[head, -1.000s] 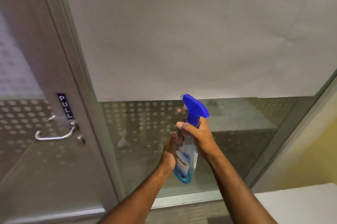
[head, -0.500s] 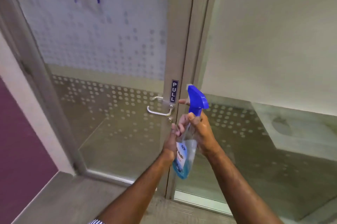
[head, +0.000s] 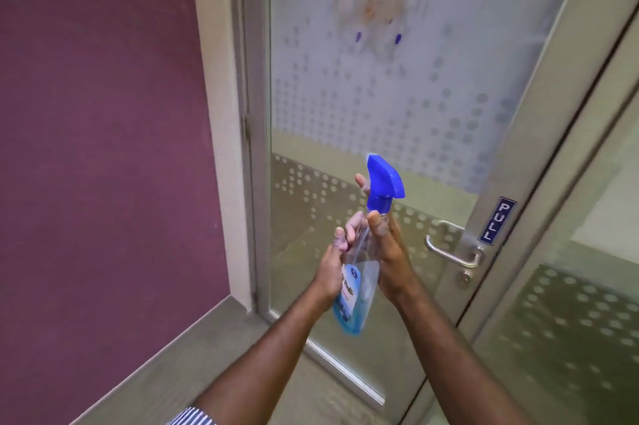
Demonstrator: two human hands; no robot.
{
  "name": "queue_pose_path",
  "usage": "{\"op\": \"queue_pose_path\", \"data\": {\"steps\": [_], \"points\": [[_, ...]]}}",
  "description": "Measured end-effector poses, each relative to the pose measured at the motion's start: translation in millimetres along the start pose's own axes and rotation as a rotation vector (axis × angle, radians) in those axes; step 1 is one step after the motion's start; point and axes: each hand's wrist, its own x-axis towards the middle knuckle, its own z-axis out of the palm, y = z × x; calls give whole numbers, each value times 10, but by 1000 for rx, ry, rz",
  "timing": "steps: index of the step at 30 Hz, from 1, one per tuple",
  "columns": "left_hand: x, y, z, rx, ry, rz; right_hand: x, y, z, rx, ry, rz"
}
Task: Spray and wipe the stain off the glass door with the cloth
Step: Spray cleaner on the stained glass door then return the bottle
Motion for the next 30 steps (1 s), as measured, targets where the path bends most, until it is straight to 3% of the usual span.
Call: {"op": "queue_pose_path", "data": {"steps": [7,14,22,30], "points": [[393,392,-588,18,78,86,709,377,283,-5,-29,-24],[1213,786,-748,162,107,241,1730,535,276,-5,70,-110],[2266,1181,-565,500,-35,467,2973,177,-23,-69,175,-321],[2908,1510,-285,508,-174,629,3751,-198,-46,-220,173,-378]]}}
